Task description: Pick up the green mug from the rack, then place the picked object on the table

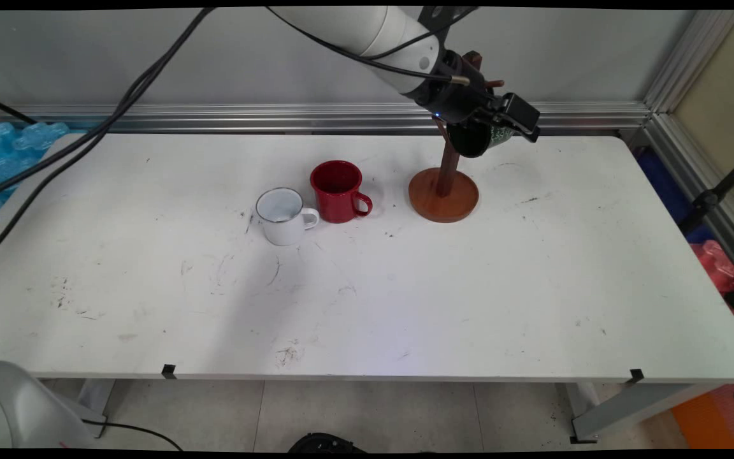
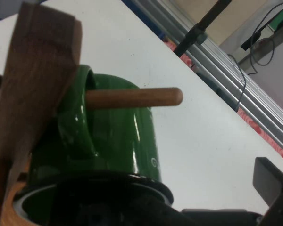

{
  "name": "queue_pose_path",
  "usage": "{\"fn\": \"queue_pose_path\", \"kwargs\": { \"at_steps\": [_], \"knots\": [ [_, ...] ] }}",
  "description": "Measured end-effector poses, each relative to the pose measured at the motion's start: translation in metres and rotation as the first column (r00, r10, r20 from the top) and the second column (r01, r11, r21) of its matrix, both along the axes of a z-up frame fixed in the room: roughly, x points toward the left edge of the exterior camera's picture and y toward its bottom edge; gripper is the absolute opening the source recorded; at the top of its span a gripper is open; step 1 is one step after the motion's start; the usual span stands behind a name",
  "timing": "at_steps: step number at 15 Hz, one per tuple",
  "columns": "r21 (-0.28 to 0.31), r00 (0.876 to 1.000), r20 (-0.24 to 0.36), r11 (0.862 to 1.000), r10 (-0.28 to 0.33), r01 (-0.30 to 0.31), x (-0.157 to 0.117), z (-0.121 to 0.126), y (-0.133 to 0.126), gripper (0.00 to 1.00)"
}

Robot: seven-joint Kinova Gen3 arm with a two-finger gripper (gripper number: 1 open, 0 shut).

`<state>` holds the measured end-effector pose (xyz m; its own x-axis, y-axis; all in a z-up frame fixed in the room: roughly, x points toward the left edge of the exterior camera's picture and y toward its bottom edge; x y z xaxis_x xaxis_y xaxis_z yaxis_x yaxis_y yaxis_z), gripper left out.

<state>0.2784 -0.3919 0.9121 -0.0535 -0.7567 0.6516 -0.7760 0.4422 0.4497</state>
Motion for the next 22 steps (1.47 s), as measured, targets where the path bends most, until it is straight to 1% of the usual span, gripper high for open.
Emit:
{"fn": "queue_pose_path", "kwargs": {
  "at_steps": [1, 2, 7, 13, 18, 22],
  "knots": [
    [0.004, 1.000, 0.000, 1.000, 0.002, -0.002, -0.001, -0.002, -0.001, 1.00],
    [0.007, 1.000, 0.001, 1.000, 0.004, -0.004, -0.001, -0.003, -0.001, 0.00],
    [0.017, 1.000, 0.009, 1.000, 0.006, -0.006, 0.002, -0.010, 0.000, 0.00],
    [0.006, 1.000, 0.010, 1.000, 0.005, -0.006, 0.004, -0.010, 0.002, 0.00],
    [-0.007, 1.000, 0.012, 1.000, 0.010, -0.010, 0.009, -0.006, 0.002, 0.00],
    [-0.018, 1.000, 0.010, 1.000, 0.001, -0.001, 0.014, 0.002, 0.006, 0.00]
  ]
}}
